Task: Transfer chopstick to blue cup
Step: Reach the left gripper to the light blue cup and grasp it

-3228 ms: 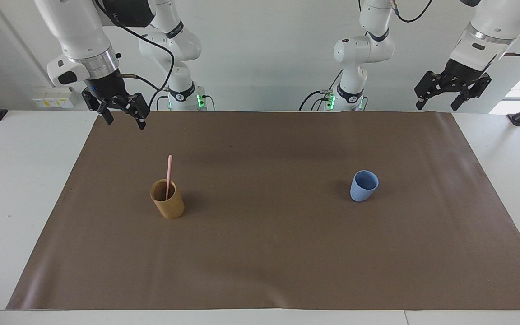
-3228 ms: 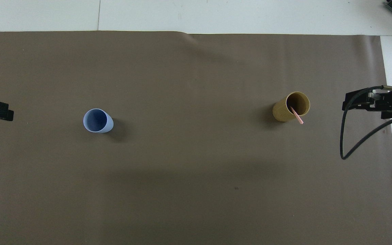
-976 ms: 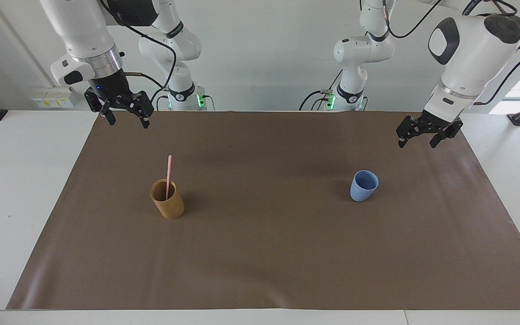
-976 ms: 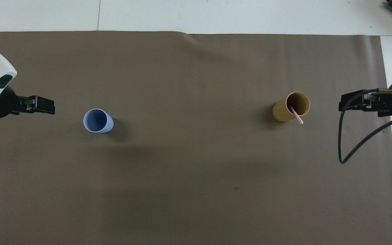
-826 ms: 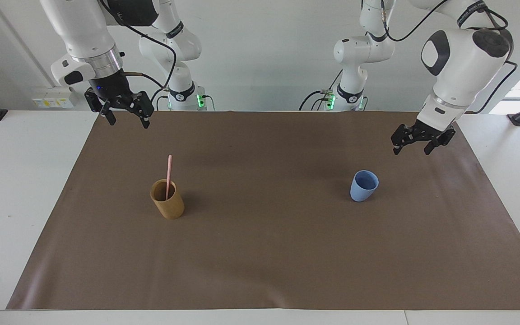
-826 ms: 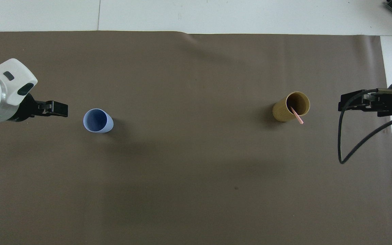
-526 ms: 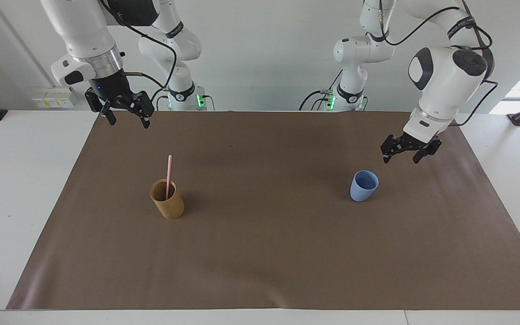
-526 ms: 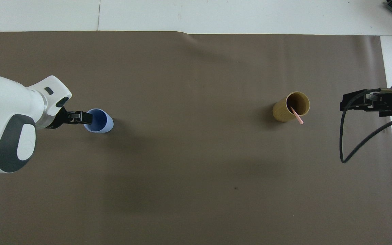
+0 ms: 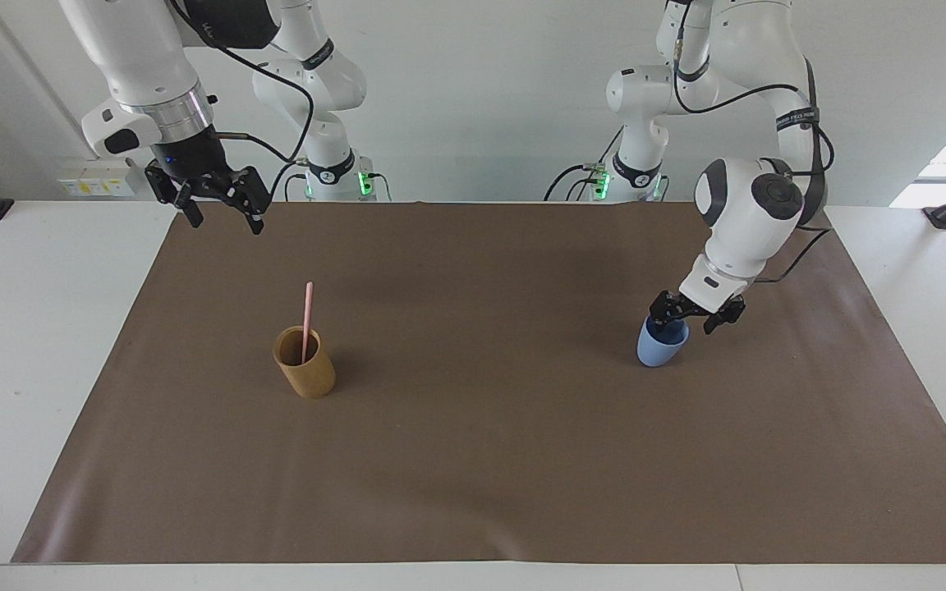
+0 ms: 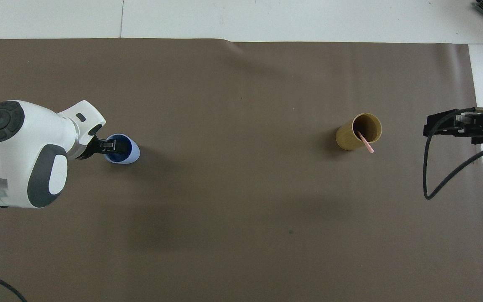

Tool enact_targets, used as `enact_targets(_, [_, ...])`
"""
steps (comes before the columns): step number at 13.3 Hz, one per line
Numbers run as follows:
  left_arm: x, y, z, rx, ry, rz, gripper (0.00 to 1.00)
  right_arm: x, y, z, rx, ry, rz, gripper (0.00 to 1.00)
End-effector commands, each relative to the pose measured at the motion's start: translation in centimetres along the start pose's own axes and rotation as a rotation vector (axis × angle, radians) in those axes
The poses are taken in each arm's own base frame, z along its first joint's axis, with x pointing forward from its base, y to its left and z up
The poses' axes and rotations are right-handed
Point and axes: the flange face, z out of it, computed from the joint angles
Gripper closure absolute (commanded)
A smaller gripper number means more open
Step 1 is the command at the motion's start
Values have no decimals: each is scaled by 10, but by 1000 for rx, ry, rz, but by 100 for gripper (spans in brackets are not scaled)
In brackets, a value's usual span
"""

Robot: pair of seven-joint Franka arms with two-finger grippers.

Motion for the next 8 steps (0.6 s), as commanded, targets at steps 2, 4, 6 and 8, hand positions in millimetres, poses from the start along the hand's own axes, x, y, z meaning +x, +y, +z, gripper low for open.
enact_targets(2, [-2, -1, -1, -7, 27, -25, 64, 2, 3, -2, 19, 2, -11, 0])
enact_targets(4, [-3, -1, -1, -6, 16, -28, 100, 2, 3, -2, 21, 2, -11, 0])
enact_targets(6, [1, -1, -5, -8, 26, -37, 100, 2, 3, -2, 19, 2, -11, 0])
enact_targets(8, [14, 8, -15, -14, 33, -68, 100, 2, 3, -1, 20, -3, -11, 0])
